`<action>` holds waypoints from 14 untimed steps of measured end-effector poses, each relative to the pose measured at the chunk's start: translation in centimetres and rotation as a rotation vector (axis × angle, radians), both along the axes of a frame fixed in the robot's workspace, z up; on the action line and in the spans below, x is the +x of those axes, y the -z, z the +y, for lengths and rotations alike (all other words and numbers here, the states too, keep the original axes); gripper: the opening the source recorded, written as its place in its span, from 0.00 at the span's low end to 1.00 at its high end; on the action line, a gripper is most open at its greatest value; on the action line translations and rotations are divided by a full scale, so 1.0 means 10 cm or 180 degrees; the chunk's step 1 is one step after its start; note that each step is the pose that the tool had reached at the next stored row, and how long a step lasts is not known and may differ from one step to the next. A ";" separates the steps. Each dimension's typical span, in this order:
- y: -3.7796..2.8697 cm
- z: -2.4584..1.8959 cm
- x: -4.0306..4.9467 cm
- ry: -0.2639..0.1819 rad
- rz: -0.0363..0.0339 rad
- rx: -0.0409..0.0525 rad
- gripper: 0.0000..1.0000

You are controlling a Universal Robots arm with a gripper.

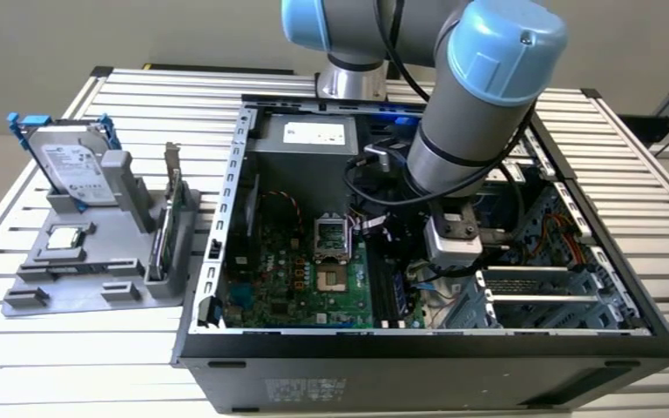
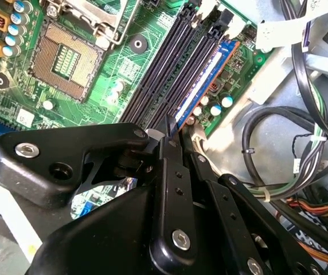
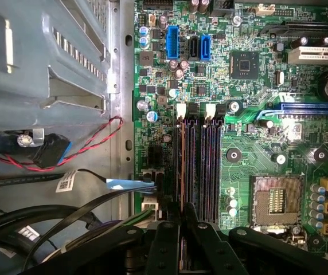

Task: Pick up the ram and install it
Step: 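Insert the ram into the slot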

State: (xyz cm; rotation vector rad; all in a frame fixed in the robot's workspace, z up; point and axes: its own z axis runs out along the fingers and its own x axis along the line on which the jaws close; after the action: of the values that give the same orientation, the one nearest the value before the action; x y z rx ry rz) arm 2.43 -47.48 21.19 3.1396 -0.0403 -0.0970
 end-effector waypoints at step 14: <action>0.003 0.001 0.000 0.0000 0.0000 0.0012 1.00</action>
State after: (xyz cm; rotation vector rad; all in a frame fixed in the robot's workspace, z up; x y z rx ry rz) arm 2.44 -47.46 21.16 3.1434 -0.0403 -0.0970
